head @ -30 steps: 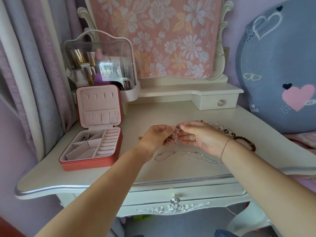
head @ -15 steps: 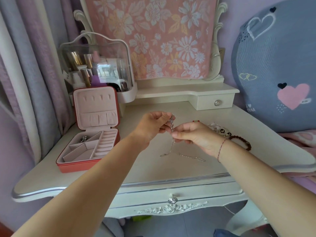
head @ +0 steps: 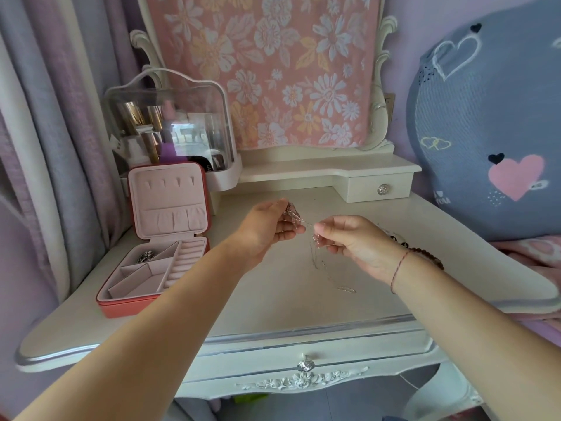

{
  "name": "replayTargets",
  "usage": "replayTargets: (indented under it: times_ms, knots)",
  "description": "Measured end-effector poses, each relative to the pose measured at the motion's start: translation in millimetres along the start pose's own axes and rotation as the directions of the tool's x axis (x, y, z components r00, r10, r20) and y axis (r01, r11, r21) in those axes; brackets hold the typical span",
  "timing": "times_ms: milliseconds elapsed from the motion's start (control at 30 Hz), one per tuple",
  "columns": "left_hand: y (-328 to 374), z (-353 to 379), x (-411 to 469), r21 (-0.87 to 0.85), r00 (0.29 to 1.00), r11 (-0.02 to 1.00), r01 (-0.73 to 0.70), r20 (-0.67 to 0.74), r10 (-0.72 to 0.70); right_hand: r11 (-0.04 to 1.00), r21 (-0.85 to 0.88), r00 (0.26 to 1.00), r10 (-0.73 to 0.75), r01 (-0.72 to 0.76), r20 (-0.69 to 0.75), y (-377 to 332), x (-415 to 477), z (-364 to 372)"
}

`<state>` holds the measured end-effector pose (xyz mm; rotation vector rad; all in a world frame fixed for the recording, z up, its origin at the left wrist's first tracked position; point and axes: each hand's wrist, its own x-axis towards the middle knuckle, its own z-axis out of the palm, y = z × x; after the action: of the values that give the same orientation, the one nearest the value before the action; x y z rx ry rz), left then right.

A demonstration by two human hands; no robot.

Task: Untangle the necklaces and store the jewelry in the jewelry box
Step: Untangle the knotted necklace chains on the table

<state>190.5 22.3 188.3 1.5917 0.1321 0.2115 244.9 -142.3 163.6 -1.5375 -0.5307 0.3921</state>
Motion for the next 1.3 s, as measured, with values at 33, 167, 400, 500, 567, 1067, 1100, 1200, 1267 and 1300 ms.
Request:
replayTargets:
  times_ms: [33, 167, 400, 500, 567, 1067, 1100, 1200, 1267, 1300]
  knots:
    - [0, 1, -1, 0.007, 1.0, 1.0, 0.001, -0.007, -0.001, 1.0, 0.005, 1.0, -0.005, 0.005, -0.009, -1, 0, 0]
    - [2, 4, -1, 0.045, 1.0, 0.999, -0.013, -0.024, 0.014, 1.0, 0.014, 1.0, -0.022, 0.023, -0.01, -3, 1, -1]
    - [3, 7, -2, -0.021, 0.998, 0.999, -0.026, -0.052, 0.025, 0.97, 0.241, 0.999, -0.023, 0.029, -0.029, -13, 0, -1]
    - [3, 11, -3, -0.096, 0.998, 0.995, -0.014, -0.064, 0.007, 0.993, 0.103, 0.996, -0.046, 0.054, -0.079, -12, 1, 1]
    - [4, 14, -4, -0.172, 0.998, 0.985, 0.002, -0.067, -0.014, 0.998, 0.003, 0.991, -0.068, 0.069, -0.113, -9, 2, 1]
    - [-8, 16, -3, -0.224, 0.992, 0.969, 0.107, -0.048, -0.12, 0.98, 0.2, 1.0, 0.004, 0.002, -0.031, 2, 4, -1]
    - [-9, 15, -3, -0.178, 0.991, 0.978, 0.109, -0.052, -0.12, 0.972, 0.233, 1.0, 0.008, -0.004, -0.018, 2, 4, -1]
    - [-12, 13, -3, 0.052, 0.993, 0.994, 0.095, -0.076, -0.091, 0.907, 0.42, 1.0, 0.018, -0.022, 0.013, 0, 4, -3]
    - [-13, 11, -3, 0.141, 0.994, 0.987, 0.08, -0.09, -0.067, 0.873, 0.485, 0.999, 0.032, -0.039, 0.024, 0, 4, -5]
    - [-13, 10, -3, 0.161, 0.994, 0.984, 0.07, -0.091, -0.056, 0.877, 0.478, 0.999, 0.036, -0.046, 0.029, 0, 5, -6]
